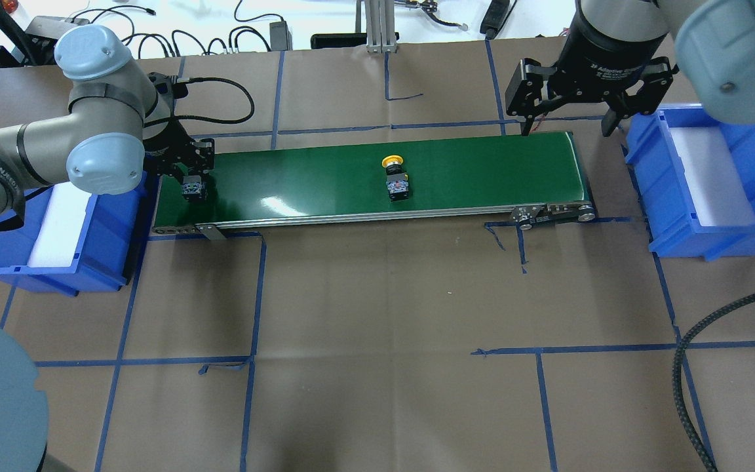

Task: Transport two buttons from left to right
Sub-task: 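Carry the red button with the left gripper onto the belt's near end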

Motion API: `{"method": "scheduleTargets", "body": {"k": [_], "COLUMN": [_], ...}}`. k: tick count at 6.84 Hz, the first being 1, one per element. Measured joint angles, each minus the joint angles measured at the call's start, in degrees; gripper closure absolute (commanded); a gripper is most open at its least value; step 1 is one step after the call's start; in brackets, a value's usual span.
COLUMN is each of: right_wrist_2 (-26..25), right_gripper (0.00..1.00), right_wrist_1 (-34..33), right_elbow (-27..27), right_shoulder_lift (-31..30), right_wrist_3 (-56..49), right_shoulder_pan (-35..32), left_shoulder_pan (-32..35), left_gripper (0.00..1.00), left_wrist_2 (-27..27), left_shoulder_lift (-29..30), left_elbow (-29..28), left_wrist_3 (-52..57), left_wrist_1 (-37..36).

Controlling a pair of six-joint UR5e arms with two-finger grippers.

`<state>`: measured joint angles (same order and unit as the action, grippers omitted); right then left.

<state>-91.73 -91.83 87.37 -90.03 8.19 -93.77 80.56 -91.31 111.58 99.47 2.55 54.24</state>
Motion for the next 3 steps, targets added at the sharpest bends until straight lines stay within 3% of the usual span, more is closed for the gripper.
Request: {"method": "scheduleTargets", "body": {"k": [3], "right_wrist_2": [0.1], "right_gripper": [0.0], "right_wrist_1": [-0.1], "right_elbow": [-0.2], "right_shoulder_lift": [0.1], "right_wrist_3": [0.0], "right_shoulder_pan": [0.0], "left_shoulder_pan": [-0.3], "left_gripper": [0.0], "left_wrist_2": [-0.1], "left_shoulder_lift": [-0.2], "left_elbow": [-1.4], "left_wrist_3": [-0.1], "left_wrist_1": [-2.3]}}
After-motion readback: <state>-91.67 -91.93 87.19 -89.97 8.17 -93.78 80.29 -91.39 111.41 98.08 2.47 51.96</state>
